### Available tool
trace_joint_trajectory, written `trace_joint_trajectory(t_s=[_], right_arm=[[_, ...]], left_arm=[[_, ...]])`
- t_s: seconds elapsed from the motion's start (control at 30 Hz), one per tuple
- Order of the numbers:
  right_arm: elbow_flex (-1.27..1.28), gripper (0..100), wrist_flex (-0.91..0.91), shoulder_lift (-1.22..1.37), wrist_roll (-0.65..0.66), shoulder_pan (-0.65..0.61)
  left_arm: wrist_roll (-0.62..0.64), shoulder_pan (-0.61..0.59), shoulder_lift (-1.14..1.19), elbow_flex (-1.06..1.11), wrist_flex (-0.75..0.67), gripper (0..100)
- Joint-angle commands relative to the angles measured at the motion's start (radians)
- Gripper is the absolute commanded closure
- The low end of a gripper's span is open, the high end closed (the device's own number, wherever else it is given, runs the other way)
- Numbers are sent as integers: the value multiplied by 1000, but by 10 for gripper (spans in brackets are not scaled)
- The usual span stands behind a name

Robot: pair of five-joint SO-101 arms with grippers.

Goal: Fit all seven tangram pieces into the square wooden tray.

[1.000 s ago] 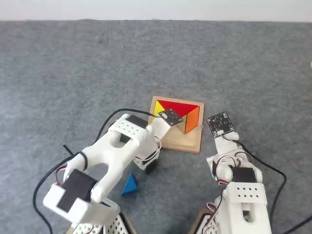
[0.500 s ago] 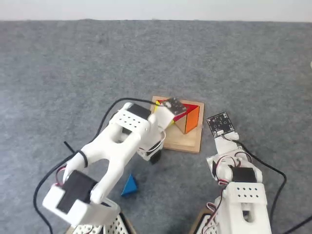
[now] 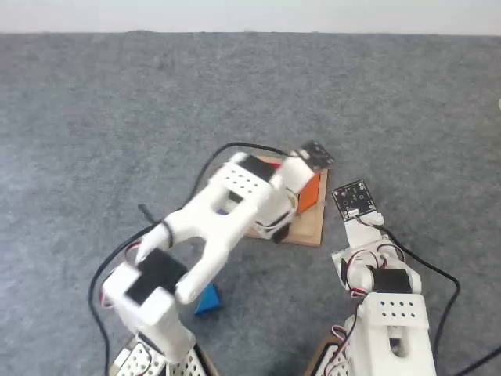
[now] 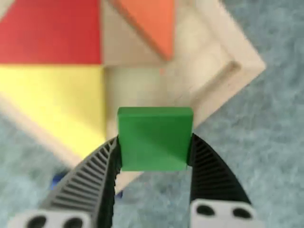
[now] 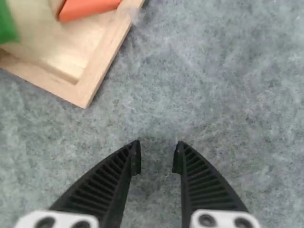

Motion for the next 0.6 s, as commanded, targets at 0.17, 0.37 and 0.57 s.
trace_joint_trajectory(t_s=[0.17, 0.37, 0.57], right_arm=[[-5, 864, -16, -19, -9, -7], [-5, 864, -16, -19, -9, -7], [-5, 864, -16, -19, -9, -7]], left_arm=[[12, -71, 115, -177, -21, 887], [8, -89, 123, -182, 9, 809], [3, -81, 121, -183, 34, 805]])
